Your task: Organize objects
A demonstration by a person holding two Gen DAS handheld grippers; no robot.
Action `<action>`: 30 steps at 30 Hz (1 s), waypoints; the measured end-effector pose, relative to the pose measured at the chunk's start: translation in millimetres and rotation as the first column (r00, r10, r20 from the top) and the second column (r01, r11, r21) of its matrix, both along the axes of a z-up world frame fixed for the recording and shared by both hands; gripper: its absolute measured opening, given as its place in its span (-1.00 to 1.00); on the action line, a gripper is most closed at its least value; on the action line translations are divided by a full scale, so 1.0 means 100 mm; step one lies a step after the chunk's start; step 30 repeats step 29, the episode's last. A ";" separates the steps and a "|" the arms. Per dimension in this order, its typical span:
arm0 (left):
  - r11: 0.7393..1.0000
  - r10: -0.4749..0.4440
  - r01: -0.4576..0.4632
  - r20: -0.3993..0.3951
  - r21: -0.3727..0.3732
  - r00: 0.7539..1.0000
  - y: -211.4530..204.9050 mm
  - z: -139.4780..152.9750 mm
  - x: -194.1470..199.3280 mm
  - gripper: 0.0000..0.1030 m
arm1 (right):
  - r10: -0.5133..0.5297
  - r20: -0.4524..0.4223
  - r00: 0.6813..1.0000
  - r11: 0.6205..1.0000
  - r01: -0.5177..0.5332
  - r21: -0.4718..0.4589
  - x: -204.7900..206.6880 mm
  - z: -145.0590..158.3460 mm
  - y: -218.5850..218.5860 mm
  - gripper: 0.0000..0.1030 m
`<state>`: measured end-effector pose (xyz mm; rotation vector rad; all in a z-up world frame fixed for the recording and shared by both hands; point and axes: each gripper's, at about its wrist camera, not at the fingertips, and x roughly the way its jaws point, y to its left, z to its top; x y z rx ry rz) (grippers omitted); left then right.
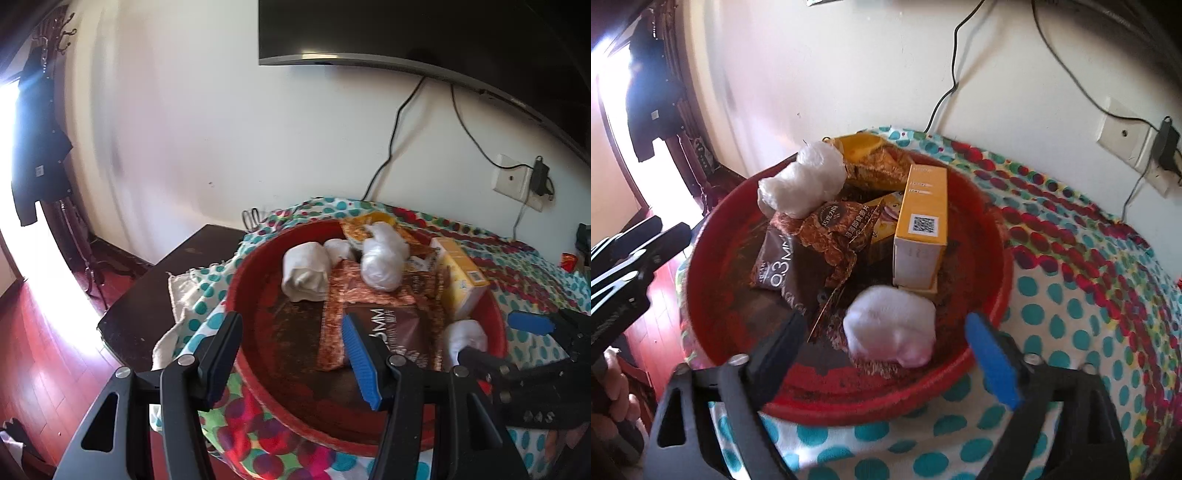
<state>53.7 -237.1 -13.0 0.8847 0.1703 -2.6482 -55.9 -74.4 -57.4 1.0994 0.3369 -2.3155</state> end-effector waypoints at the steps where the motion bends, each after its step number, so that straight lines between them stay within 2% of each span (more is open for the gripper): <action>1: 1.000 -0.001 0.001 -0.002 -0.005 1.000 0.02 0.01 0.01 0.12 | 0.003 -0.012 1.000 1.000 -0.003 0.002 0.05 0.03 0.02 0.89; 6: 0.999 -0.054 0.054 0.024 -0.003 0.998 0.15 0.05 -0.03 0.13 | 0.003 -0.072 0.997 0.999 0.001 0.055 0.36 0.14 0.14 0.97; 12: 0.994 -0.057 0.065 0.086 -0.093 0.995 0.39 0.00 -0.09 0.13 | 0.011 -0.029 1.000 0.997 -0.008 0.078 0.61 0.04 0.27 0.99; 17: 0.994 -0.094 0.098 0.072 -0.054 0.993 0.46 0.01 -0.06 0.19 | -0.004 0.020 1.000 0.998 0.003 0.069 0.62 -0.07 0.35 0.99; 23: 0.992 -0.119 0.120 0.027 -0.044 0.993 0.48 0.01 -0.02 0.19 | -0.015 0.024 1.000 0.998 0.014 0.065 0.65 -0.07 0.37 0.99; 30: 0.991 -0.131 0.133 0.058 -0.034 0.990 0.52 0.00 -0.06 0.19 | -0.015 0.020 1.000 0.997 0.014 0.074 0.66 -0.07 0.38 0.99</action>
